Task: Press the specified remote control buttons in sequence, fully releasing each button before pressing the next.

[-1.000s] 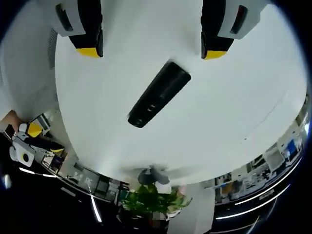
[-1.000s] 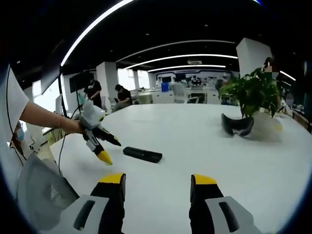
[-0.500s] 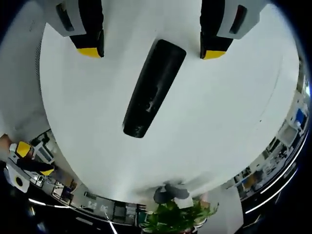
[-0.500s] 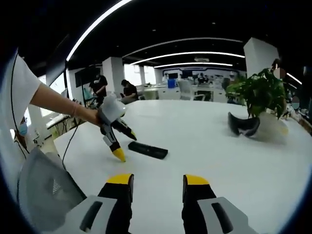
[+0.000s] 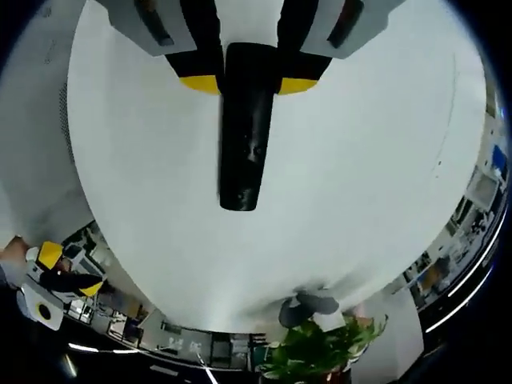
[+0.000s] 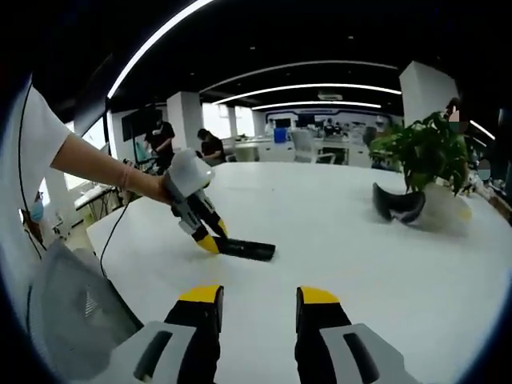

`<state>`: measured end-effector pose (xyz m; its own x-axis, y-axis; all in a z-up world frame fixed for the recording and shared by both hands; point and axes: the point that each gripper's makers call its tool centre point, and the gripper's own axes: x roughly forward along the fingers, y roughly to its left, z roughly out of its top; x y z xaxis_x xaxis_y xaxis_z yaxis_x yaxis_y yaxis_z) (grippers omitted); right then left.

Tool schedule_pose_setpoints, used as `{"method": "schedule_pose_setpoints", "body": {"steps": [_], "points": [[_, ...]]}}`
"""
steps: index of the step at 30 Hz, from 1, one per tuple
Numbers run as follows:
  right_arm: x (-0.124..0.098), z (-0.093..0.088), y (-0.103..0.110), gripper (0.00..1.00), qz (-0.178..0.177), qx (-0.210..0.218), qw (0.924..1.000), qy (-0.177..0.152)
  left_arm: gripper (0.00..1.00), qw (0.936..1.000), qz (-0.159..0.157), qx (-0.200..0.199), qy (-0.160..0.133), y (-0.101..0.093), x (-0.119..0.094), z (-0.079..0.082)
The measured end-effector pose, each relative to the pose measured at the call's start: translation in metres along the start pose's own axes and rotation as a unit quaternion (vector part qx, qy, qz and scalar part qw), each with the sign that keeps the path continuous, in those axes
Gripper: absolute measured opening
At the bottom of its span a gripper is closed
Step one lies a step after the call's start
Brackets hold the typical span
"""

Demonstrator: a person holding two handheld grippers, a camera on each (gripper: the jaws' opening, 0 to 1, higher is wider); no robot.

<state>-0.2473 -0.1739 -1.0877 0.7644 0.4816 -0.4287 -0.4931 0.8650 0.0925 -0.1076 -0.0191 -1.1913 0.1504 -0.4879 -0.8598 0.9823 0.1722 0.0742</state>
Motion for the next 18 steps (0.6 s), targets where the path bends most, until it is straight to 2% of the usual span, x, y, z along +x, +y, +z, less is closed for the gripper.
{"method": "schedule_pose_setpoints", "body": {"steps": [1, 4, 8, 18], "points": [[0.0, 0.0, 0.0, 0.34, 0.0, -0.001, 1.0, 0.001, 0.24, 0.9999, -0.008, 0.011, 0.01, -0.005, -0.003, -0.003], [0.0, -0.001, 0.0, 0.34, -0.001, -0.002, 1.0, 0.003, 0.24, 0.9995, -0.002, 0.025, 0.017, -0.005, -0.004, -0.001], [0.0, -0.002, 0.0, 0.33, 0.001, -0.002, 1.0, 0.006, 0.24, 0.9996, -0.016, -0.012, 0.017, -0.009, -0.003, -0.002], [0.001, -0.002, 0.002, 0.33, 0.005, -0.002, 1.0, 0.007, 0.23, 0.9992, -0.024, -0.01, 0.03, -0.023, -0.003, -0.003]]}}
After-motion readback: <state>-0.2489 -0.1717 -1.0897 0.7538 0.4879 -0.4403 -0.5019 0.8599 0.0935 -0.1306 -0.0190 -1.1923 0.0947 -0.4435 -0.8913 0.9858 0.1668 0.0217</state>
